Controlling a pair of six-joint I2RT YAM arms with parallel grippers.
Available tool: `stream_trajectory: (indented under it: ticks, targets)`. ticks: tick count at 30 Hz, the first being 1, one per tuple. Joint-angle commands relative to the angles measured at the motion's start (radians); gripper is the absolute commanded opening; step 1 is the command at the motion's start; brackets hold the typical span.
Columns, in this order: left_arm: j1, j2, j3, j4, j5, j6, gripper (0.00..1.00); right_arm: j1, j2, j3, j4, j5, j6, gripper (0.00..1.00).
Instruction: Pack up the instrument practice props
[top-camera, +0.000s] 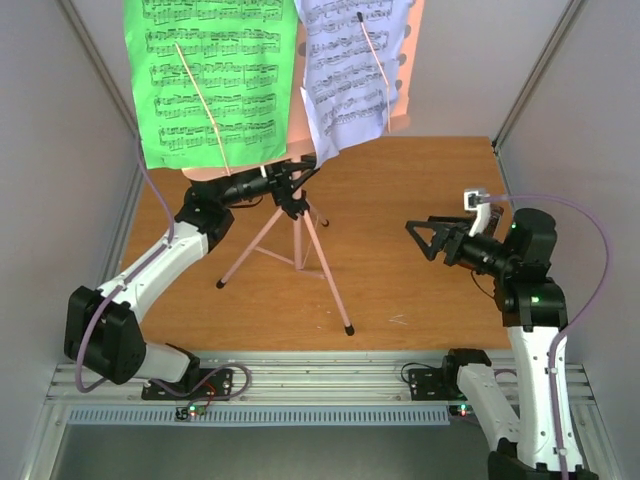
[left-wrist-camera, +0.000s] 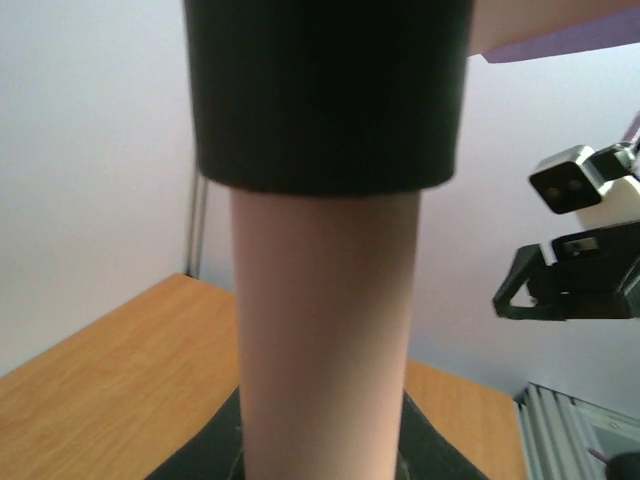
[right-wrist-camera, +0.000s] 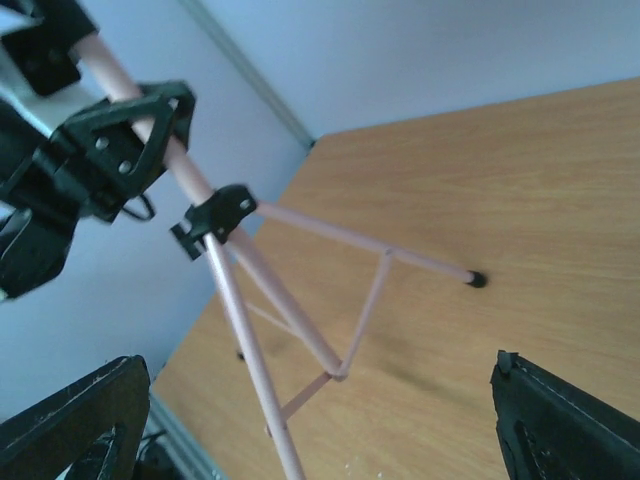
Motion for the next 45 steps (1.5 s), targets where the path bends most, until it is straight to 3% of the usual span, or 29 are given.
stream_trajectory:
  ticks: [1, 11, 18, 23, 27, 33, 39, 43, 45]
  targets:
    - [-0.021, -0.029, 0.069, 0.142, 0.093, -0.039, 0.0, 0.153, -0.027, -0.062, 0.148, 0.047, -0.029, 0.93]
    - [-0.024, -0.038, -0.013, 0.236, 0.242, -0.073, 0.0, 0.517, -0.02, -0.185, 0.275, 0.284, -0.156, 0.89]
    - [-0.023, -0.048, -0.198, 0.44, 0.257, -0.117, 0.0, 0.735, 0.049, -0.243, 0.339, 0.515, -0.197, 0.85]
    - [-0.022, -0.058, -0.279, 0.498, 0.266, -0.109, 0.01, 0.932, 0.112, -0.296, 0.45, 0.669, -0.202, 0.83]
    - [-0.02, -0.07, -0.329, 0.509, 0.241, -0.09, 0.04, 1.119, 0.188, -0.33, 0.566, 0.88, -0.208, 0.8]
    - [0.022, -0.074, -0.399, 0.599, 0.216, -0.131, 0.28, 1.192, 0.301, -0.355, 0.704, 1.051, -0.167, 0.76]
    - [0.086, -0.072, -0.457, 0.69, 0.201, -0.194, 0.45, 1.214, 0.406, -0.325, 0.744, 1.116, -0.161, 0.7]
    - [0.105, -0.075, -0.478, 0.716, 0.188, -0.216, 0.5, 1.222, 0.456, -0.289, 0.749, 1.172, -0.153, 0.64]
    - [0.112, -0.085, -0.49, 0.715, 0.174, -0.215, 0.58, 1.224, 0.477, -0.269, 0.748, 1.198, -0.138, 0.61]
